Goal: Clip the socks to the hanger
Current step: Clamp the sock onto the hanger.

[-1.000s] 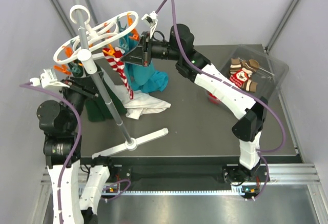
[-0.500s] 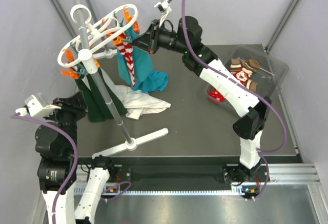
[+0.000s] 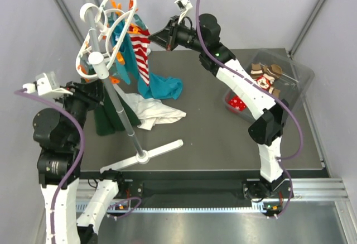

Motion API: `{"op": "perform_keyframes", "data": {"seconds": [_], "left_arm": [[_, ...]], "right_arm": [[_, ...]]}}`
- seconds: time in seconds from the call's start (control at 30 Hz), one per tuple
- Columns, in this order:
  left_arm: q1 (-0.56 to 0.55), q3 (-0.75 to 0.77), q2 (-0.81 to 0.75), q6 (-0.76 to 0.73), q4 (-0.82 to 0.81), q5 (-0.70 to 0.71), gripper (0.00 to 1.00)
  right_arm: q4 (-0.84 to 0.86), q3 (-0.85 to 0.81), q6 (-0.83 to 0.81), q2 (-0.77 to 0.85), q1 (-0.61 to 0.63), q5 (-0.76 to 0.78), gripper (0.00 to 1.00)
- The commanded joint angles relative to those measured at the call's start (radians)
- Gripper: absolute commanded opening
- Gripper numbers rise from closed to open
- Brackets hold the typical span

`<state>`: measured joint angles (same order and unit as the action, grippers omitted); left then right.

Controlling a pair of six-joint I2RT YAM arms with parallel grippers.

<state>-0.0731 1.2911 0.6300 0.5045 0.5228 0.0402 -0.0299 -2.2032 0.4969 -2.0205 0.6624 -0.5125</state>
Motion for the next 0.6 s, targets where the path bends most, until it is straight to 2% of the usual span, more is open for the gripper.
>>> {"op": "perform_keyframes", "data": {"seconds": [0.0, 0.13, 0.23, 0.27, 0.33, 0.37, 0.43, 0.57], "left_arm": [[-0.004, 0.04, 0.033, 0.072, -0.115, -0.12, 0.36], [-0.004, 0.054, 0.071, 0.089, -0.15, -0.161, 0.37], [-0.004, 0.051, 0.094, 0.091, -0.155, -0.155, 0.37], [-0.004, 0.048, 0.102, 0.089, -0.159, -0.149, 0.37], [-0.004, 0.037, 0.105, 0.083, -0.162, -0.145, 0.37], [-0.004, 0.036, 0.109, 0.078, -0.164, -0.137, 0.37], [-0.004, 0.028, 0.112, 0.075, -0.165, -0.135, 0.37], [-0.004, 0.022, 0.112, 0.06, -0.168, -0.138, 0.37]], "right_arm": [[0.044, -0.055, -0.04, -0.014, -0.026, 0.043, 0.0], [0.056, -0.059, -0.026, -0.014, -0.027, 0.023, 0.0], [0.055, -0.055, -0.011, -0.004, -0.027, 0.003, 0.06], [0.048, -0.05, -0.006, 0.005, -0.027, 0.005, 0.13], [0.041, -0.038, -0.009, 0.02, -0.026, 0.002, 0.2], [0.039, -0.012, -0.015, 0.043, -0.027, 0.002, 0.3], [0.033, 0.017, -0.024, 0.087, -0.027, 0.008, 0.41], [-0.053, 0.089, -0.093, 0.166, -0.026, 0.041, 0.49]]}}
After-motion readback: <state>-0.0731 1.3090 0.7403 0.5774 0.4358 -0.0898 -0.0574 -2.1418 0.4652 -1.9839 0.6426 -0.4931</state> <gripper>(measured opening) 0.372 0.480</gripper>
